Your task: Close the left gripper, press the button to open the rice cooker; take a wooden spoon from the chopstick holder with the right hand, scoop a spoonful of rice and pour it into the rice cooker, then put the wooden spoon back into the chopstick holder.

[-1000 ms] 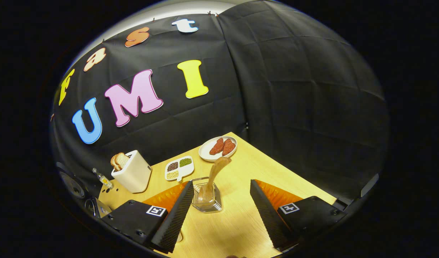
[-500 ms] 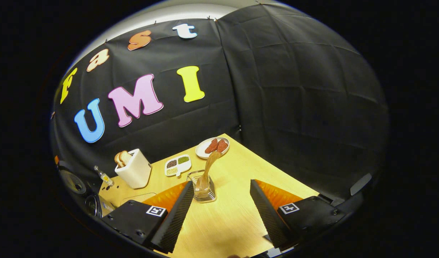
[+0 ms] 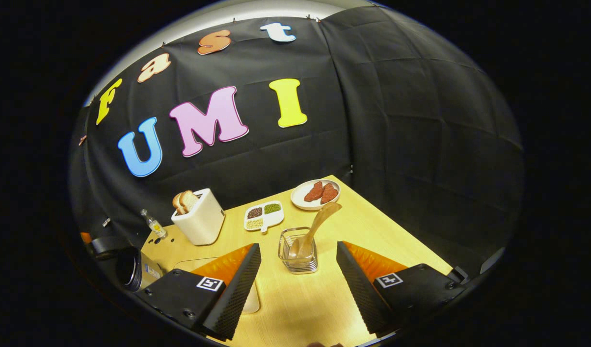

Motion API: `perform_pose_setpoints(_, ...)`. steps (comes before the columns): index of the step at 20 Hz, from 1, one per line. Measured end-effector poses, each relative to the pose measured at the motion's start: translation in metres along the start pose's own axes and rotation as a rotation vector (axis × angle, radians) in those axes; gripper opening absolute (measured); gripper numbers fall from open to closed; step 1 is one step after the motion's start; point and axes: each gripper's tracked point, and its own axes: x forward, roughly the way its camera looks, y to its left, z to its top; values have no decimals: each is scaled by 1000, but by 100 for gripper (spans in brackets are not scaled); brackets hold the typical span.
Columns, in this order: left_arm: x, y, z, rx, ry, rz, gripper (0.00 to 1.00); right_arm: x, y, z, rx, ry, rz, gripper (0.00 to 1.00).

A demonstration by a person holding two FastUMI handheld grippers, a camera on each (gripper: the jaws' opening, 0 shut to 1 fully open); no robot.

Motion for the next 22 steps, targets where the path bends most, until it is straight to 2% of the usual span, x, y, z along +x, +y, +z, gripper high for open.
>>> perform_pose_setpoints(4,12,-1,-49,11,28,10,98,12,13,-3,-30,23,44,99)
perform_pose_setpoints(9,23,-2,-87,29,73,12,98,21,23,-2,-22,27,83,98)
perform_pose_setpoints(10,21,-3,-83,32,48,16,98,22,25,-4,-27,32,90,98)
perform_pose_setpoints(16,26,-4,-93,27,71,35,99,30,28,-12,-53,60,135,99)
perform_pose_setpoints(19,17,-14,-87,14,48,-11,99,31,27,-5,-85,32,150,99)
perform_pose_setpoints(22,-17,-40,-44,-14,-123,-41,95,27,37,10,-127,-22,203,98)
